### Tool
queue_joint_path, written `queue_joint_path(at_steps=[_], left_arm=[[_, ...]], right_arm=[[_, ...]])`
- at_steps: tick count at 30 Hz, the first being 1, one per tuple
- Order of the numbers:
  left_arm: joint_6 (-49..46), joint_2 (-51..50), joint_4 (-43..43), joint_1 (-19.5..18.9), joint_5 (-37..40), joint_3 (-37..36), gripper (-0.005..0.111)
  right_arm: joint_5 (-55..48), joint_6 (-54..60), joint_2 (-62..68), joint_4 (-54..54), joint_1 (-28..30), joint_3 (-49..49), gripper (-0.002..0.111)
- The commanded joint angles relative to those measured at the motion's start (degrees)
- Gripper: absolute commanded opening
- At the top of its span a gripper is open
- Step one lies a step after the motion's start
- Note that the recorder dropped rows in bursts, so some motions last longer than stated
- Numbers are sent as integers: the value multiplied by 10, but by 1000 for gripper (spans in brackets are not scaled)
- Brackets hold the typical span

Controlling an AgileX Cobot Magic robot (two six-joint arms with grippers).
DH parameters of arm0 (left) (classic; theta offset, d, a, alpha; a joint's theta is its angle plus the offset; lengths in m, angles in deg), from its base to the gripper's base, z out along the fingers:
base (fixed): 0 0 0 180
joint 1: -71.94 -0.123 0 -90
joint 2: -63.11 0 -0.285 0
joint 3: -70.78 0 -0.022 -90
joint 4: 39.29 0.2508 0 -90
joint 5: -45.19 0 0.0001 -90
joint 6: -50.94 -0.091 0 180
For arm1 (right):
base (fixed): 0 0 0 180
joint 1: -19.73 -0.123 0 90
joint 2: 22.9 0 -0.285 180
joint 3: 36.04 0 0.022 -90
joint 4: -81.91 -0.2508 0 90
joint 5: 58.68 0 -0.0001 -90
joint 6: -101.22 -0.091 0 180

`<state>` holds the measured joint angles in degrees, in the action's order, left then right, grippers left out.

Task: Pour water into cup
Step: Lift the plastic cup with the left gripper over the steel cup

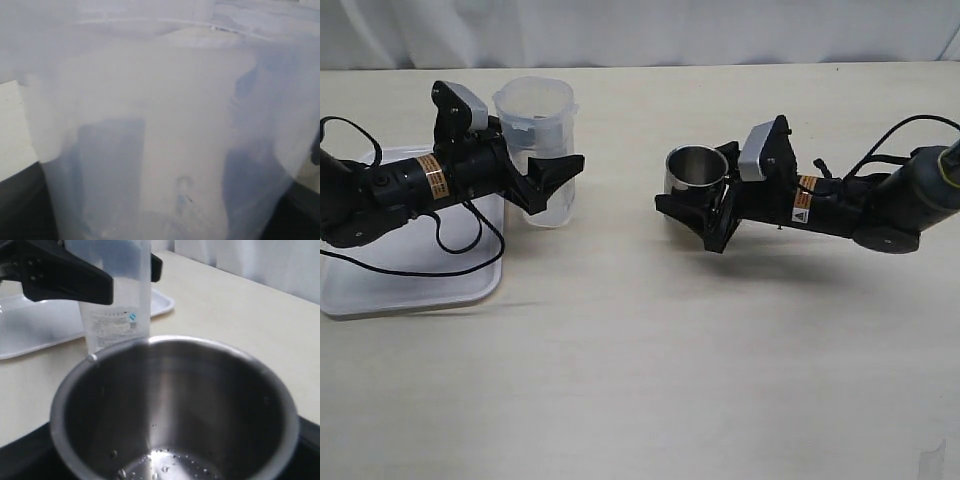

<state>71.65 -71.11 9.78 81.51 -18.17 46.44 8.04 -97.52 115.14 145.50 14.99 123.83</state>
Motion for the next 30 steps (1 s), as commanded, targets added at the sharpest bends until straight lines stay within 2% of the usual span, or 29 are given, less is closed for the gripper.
queue_joint_path(at_steps=[1,6,10,15,19,30], left_arm=[[7,24,4,4,-12,6,0],[36,24,18,19,4,35,0],[36,24,25,47,40,66,0],[36,24,25,77,97,104,0],[31,24,28,87,114,125,0],[-98,24,34,103,114,131,0]], right_arm=[[32,-8,-7,39,-1,5,4],[32,-43,-7,86,-4,22,4],[32,-44,-7,117,-25,38,4],[32,-45,-7,121,-48,49,4],[32,-47,-7,120,-54,49,4],[32,-47,-7,119,-54,49,4]])
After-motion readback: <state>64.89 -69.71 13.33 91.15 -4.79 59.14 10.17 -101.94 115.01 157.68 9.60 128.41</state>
